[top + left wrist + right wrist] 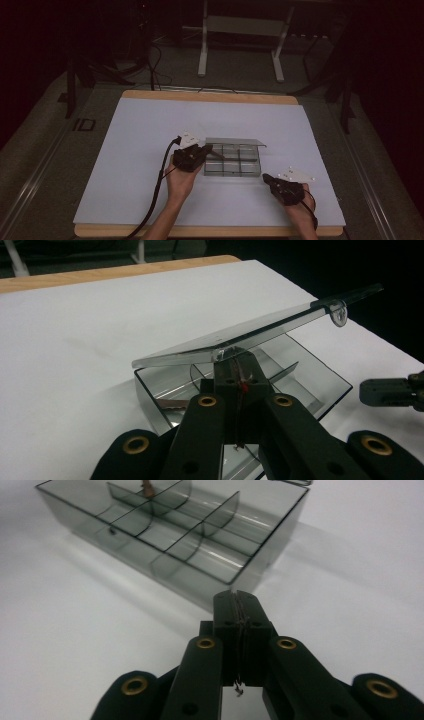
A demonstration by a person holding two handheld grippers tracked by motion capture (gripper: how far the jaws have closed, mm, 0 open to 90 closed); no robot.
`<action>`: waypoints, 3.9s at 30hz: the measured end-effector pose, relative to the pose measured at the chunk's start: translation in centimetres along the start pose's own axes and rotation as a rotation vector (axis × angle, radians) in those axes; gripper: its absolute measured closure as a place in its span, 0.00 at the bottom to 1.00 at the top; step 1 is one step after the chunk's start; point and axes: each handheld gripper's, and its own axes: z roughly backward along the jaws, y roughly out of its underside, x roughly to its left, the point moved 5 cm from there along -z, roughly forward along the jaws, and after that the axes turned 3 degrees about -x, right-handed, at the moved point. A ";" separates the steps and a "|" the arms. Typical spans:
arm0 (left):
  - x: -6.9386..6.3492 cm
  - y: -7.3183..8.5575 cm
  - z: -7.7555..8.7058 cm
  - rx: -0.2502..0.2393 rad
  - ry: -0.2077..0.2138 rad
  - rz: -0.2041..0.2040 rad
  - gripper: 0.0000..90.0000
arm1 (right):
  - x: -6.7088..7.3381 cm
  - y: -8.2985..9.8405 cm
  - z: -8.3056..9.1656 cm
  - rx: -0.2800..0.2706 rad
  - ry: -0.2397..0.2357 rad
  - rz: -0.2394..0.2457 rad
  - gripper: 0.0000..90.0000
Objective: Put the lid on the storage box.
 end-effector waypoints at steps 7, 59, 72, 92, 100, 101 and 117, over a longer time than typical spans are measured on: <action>0.0 0.1 0.1 -0.003 0.003 0.002 1.00 | 0.5 0.3 -0.5 0.015 -0.015 0.022 1.00; -0.5 2.8 0.2 0.041 0.004 0.012 1.00 | -2.0 1.0 -1.0 -0.002 0.119 -0.026 0.94; -0.5 3.6 0.1 0.055 -0.002 0.012 1.00 | -2.1 1.0 -1.0 -0.017 0.131 -0.008 0.93; -0.5 5.0 0.1 0.081 -0.009 0.017 1.00 | -2.1 1.2 -1.1 -0.012 0.131 -0.009 0.92; -0.5 5.7 0.0 0.095 -0.013 0.021 1.00 | -2.2 1.2 -1.0 -0.017 0.133 -0.011 0.92; -0.5 5.7 0.0 0.095 -0.016 0.020 1.00 | -2.2 1.2 -0.9 -0.018 0.133 -0.012 0.92; -0.4 6.2 0.2 0.090 -0.013 0.004 1.00 | -2.5 1.3 -0.8 -0.019 0.135 -0.015 0.92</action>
